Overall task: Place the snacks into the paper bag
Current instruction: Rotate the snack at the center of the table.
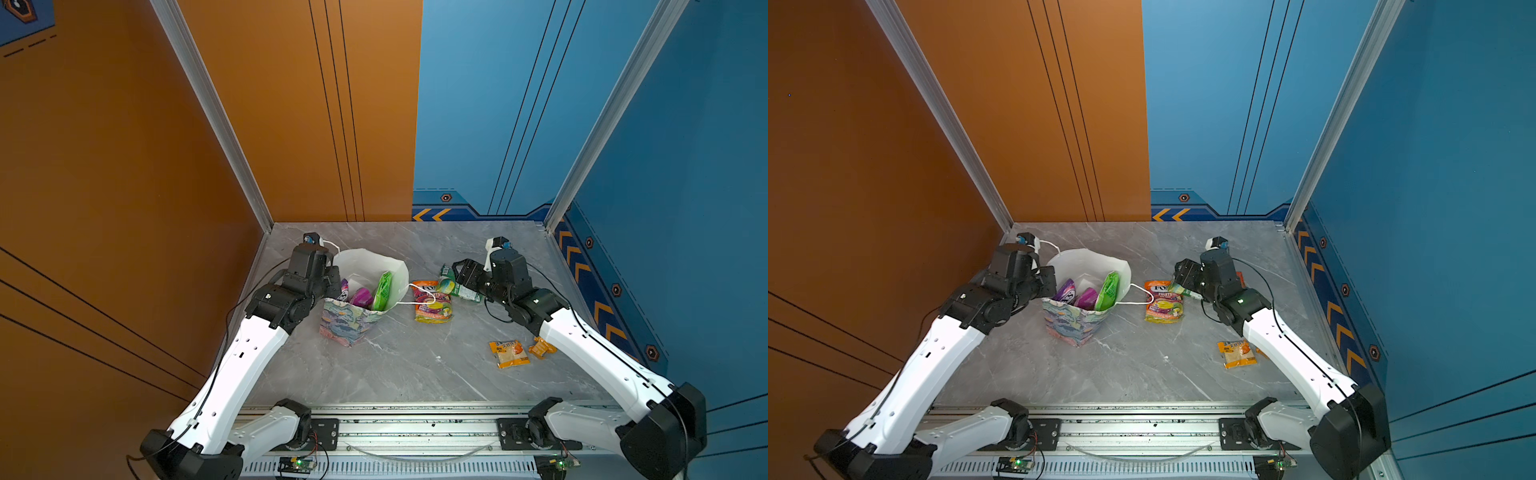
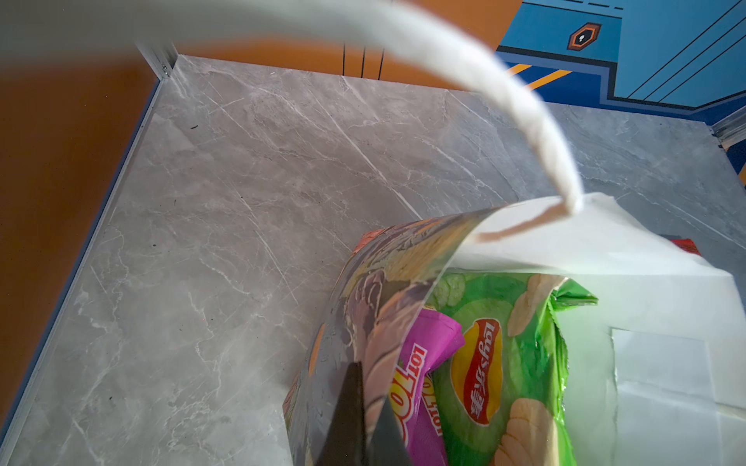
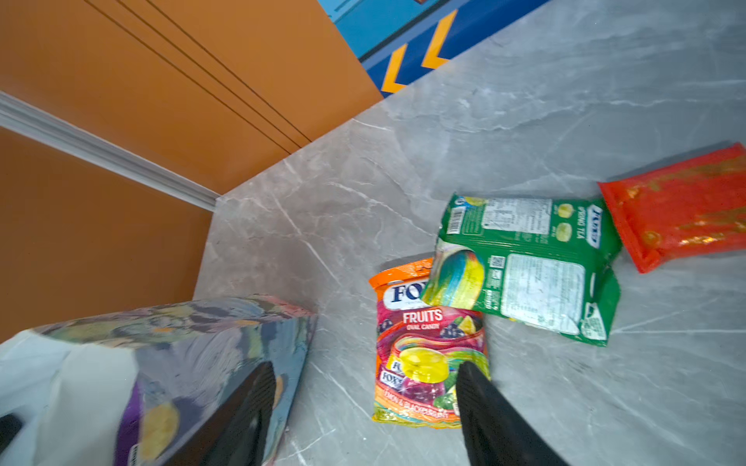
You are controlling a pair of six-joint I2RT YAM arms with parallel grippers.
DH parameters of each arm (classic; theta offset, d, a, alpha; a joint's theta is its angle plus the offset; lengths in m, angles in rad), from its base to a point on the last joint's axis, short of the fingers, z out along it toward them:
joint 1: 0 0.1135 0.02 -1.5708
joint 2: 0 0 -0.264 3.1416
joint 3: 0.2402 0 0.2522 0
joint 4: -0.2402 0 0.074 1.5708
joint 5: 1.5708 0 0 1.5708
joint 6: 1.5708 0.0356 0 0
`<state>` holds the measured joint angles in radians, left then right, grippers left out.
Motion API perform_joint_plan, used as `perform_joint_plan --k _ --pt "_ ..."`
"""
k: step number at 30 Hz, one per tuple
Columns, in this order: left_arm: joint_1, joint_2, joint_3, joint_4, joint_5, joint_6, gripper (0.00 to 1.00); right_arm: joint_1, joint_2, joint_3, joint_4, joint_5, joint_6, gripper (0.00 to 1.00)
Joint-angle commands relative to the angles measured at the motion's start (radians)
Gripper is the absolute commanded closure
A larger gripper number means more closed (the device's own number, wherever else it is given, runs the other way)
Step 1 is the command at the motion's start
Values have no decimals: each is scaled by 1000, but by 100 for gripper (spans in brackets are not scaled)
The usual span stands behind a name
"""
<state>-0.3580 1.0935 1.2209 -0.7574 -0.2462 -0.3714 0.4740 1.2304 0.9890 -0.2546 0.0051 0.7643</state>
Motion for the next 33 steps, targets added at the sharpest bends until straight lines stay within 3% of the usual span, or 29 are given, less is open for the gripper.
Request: perform_joint_plan --k 1,16,27,33 --pt "20 -32 -9 61 -8 25 100 -8 71 -32 -8 8 20 26" --pt "86 -55 -13 67 41 17 100 47 470 131 -158 -2 -60 21" --pt "92 -46 -14 69 50 12 100 135 519 131 -196 -43 -64 22" --pt "100 -43 -17 73 52 9 100 216 558 147 -173 -111 -39 29"
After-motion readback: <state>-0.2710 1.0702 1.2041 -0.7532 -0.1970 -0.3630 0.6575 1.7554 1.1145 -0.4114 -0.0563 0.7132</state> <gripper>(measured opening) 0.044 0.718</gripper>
